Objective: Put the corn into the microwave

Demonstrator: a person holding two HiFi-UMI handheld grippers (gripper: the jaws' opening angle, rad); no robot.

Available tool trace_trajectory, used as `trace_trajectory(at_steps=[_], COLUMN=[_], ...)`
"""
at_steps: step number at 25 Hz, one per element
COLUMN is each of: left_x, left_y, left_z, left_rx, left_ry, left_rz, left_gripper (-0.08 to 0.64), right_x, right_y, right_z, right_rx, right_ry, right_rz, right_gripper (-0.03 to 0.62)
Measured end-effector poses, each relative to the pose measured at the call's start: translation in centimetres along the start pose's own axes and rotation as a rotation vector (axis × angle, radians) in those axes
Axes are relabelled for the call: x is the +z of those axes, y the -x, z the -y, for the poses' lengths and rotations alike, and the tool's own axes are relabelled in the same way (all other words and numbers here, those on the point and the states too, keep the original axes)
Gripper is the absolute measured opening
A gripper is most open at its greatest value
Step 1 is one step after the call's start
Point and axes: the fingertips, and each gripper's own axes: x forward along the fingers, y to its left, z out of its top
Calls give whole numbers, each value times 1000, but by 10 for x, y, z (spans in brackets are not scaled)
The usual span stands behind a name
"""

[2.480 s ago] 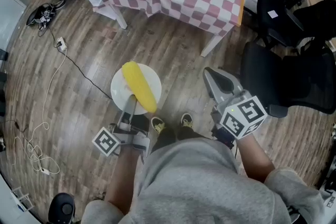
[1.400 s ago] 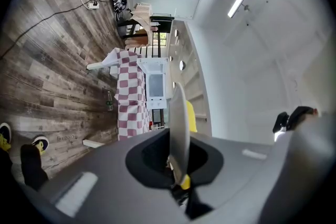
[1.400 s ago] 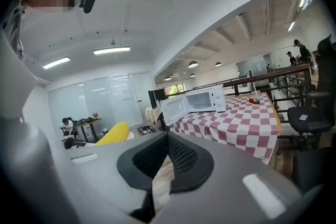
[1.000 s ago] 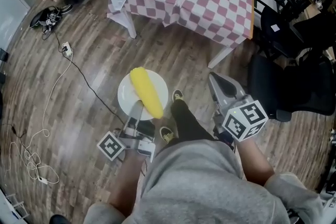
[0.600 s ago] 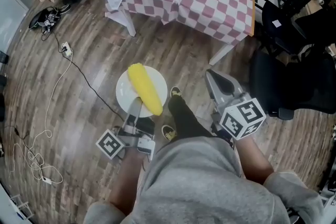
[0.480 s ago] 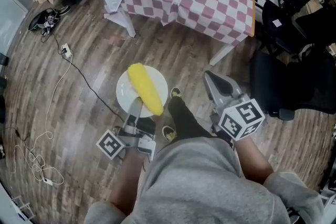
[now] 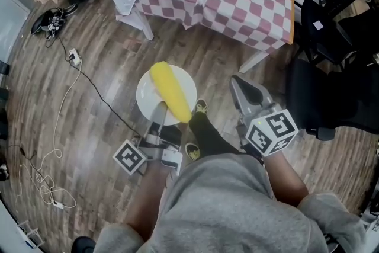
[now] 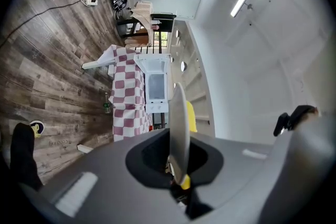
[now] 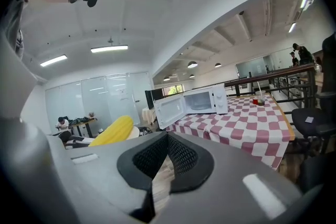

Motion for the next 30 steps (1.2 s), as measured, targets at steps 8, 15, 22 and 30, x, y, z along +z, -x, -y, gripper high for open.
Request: trace_trajectory(at_steps=[8, 15, 22, 30], left_x=[21, 42, 59, 70], left_y=[-55, -102, -149, -193], left_z=[-6, -8, -13, -18], left_rx=[-11, -1, 10, 24], left_ry=[-6, -10, -17, -16], left_rz=[-6, -14, -8, -13], left_gripper=[14, 14, 14, 14], right_x=[12, 27, 42, 55], right_y=[-49, -93, -133, -166], right_z=[31, 59, 93, 121], right_rx=[-14, -7, -1, 6], right_ry=[-18, -28, -37, -48], right_rz=[2, -9, -18, -7], right_gripper=[-2, -2, -2, -2])
